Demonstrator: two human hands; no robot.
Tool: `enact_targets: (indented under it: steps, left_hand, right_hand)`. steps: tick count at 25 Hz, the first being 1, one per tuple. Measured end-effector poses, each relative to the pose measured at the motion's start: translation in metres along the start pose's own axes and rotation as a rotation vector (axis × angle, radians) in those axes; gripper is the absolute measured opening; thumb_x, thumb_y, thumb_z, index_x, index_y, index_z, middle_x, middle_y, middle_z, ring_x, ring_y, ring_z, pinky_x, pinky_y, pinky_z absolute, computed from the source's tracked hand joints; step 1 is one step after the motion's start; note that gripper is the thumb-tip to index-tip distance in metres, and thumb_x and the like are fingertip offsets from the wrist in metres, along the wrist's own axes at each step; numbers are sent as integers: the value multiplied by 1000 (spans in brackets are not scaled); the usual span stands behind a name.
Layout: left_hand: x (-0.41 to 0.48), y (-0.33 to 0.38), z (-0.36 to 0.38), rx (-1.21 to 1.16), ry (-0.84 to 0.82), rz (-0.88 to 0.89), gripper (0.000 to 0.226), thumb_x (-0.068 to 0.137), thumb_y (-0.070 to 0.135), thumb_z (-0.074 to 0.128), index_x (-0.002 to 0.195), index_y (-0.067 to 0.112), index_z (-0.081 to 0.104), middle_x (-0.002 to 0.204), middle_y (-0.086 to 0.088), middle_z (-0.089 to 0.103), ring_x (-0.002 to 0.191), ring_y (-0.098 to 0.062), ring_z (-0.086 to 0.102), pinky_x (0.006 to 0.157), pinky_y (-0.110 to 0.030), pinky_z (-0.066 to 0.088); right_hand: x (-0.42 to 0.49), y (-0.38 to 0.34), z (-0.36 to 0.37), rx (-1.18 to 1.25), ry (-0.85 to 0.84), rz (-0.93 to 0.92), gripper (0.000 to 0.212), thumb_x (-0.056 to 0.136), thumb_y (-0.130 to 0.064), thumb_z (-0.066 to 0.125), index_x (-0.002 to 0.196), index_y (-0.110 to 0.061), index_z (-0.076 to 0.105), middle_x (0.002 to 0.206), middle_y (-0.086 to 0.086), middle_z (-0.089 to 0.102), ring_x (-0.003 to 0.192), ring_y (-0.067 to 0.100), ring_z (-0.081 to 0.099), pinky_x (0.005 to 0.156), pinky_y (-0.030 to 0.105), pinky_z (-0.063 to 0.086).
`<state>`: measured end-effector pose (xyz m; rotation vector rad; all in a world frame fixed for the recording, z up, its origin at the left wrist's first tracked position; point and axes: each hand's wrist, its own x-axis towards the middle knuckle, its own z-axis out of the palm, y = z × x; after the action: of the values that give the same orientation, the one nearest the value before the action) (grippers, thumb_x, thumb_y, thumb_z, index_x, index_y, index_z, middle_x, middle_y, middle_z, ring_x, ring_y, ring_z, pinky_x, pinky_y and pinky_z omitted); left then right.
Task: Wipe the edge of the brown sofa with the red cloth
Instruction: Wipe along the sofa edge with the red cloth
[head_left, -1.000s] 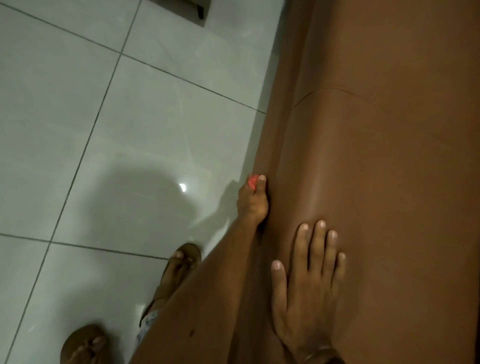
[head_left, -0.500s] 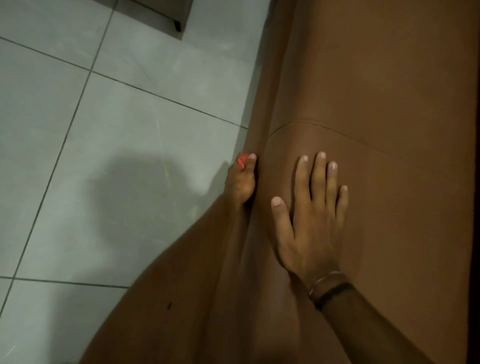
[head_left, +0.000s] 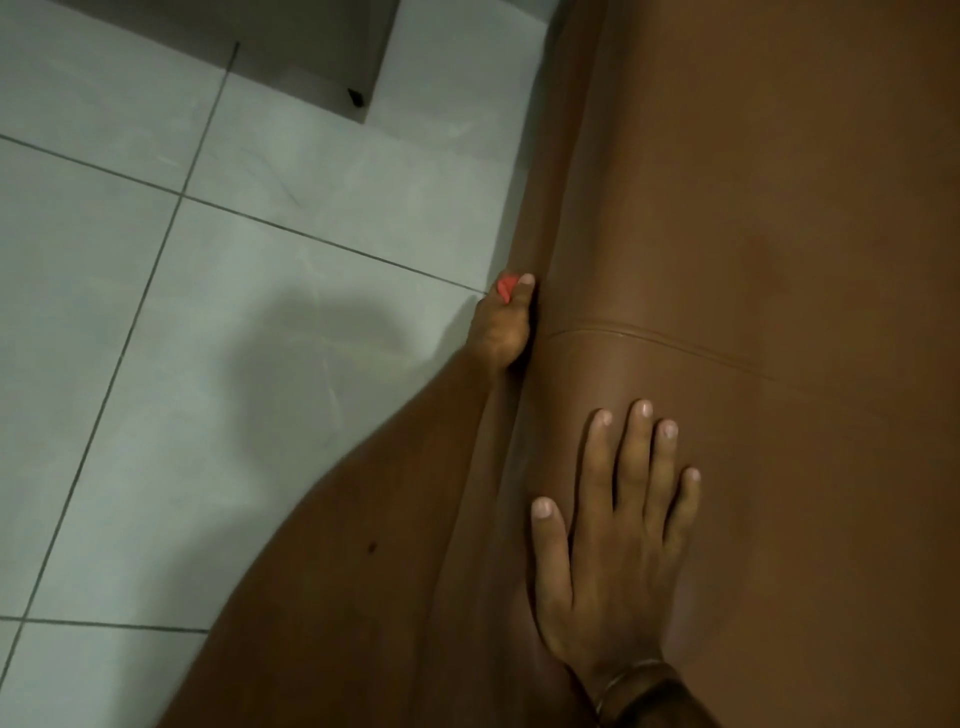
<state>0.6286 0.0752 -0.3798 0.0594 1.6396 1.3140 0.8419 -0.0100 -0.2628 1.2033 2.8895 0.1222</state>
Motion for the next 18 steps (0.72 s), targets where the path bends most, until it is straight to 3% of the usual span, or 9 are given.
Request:
enact_targets:
  steps: [3,6,12,15,18]
  left_hand:
    - [-27,-37,-5,67,22,-109,54,114,40,37,141,0,60,146,-27,65,140,-42,60,122,-49,44]
    - [-59,-59,-8,59,13,-211,59,112,45,37,147,1,57,151,-27,62,143,-43,58,124,-52,43]
    - [8,23,5,-47,32,28,53,110,46,43,145,13,64,149,-17,68,142,-34,62,125,-43,44]
    - [-17,5,6,32,70,-17,51,112,43,41,147,12,63,149,-18,68,142,-35,62,123,-43,45]
    - [-62,-11,-10,-57,34,-155,52,112,44,43,146,12,64,137,-14,73,131,-28,71,116,-41,54]
  right_hand:
    - [0,-1,-2,-24,-21,9,81,104,-52,32,174,-15,15,183,14,8,170,37,10,133,63,12]
    - [-2,-1,-4,-12,-9,-4,82,103,-50,37,173,-12,21,182,17,13,169,40,15,131,66,18]
    - [-1,-2,1,-7,17,-1,85,99,-49,43,172,-12,22,180,18,19,167,40,20,131,67,21]
    - [-1,-1,0,19,26,-2,86,99,-49,43,173,-14,18,181,17,19,167,40,21,131,66,21]
    - [3,-4,-7,-13,-48,12,83,101,-49,42,173,-13,20,181,17,18,167,40,21,131,66,21]
